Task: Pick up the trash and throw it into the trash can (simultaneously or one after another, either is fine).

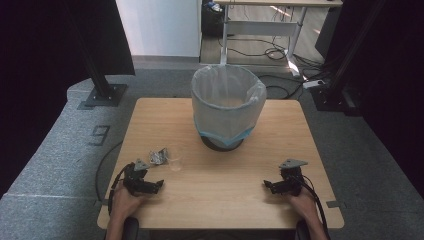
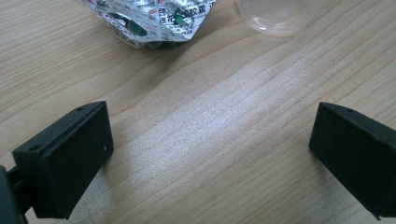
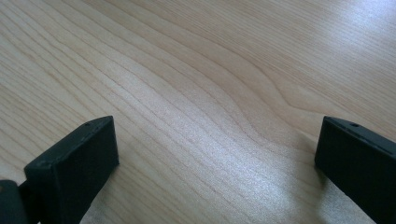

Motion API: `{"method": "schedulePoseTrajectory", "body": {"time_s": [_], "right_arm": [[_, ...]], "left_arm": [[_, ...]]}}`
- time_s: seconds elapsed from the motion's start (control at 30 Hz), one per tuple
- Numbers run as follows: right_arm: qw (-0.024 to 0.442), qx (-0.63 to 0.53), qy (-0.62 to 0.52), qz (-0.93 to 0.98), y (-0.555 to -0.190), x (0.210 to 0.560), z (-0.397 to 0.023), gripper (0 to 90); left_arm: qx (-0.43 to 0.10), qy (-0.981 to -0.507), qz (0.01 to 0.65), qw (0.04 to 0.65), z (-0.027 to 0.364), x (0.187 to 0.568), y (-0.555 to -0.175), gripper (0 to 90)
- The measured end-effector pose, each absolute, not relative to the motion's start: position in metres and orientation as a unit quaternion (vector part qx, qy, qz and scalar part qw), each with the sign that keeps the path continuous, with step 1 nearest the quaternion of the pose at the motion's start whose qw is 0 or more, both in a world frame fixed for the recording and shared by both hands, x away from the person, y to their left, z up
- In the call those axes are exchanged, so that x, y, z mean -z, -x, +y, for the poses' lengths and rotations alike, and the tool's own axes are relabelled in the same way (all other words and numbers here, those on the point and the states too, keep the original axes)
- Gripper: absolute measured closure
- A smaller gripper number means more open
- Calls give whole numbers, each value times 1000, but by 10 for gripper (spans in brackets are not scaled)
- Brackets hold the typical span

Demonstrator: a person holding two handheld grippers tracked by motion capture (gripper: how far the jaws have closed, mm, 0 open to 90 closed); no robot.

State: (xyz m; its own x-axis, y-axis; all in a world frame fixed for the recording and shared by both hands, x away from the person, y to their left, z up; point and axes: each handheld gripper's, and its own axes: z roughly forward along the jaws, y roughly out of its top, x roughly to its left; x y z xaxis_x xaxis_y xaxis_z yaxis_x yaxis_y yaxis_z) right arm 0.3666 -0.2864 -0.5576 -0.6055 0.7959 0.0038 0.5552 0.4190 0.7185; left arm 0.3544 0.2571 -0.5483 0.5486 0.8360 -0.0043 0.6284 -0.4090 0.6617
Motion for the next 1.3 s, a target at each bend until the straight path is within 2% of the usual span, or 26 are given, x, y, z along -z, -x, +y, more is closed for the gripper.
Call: {"method": "schedulePoseTrajectory", "body": {"time_s": [0.53,1.3], "right_arm": [[175,-350,-416,821,-365,558,-285,0],[175,-349,-417,821,-365,558,-285,0]], "left_arm": [[-167,-822,445,312,254,548,-354,0],[-153,-843,404,321,216,548,-372,7]]}}
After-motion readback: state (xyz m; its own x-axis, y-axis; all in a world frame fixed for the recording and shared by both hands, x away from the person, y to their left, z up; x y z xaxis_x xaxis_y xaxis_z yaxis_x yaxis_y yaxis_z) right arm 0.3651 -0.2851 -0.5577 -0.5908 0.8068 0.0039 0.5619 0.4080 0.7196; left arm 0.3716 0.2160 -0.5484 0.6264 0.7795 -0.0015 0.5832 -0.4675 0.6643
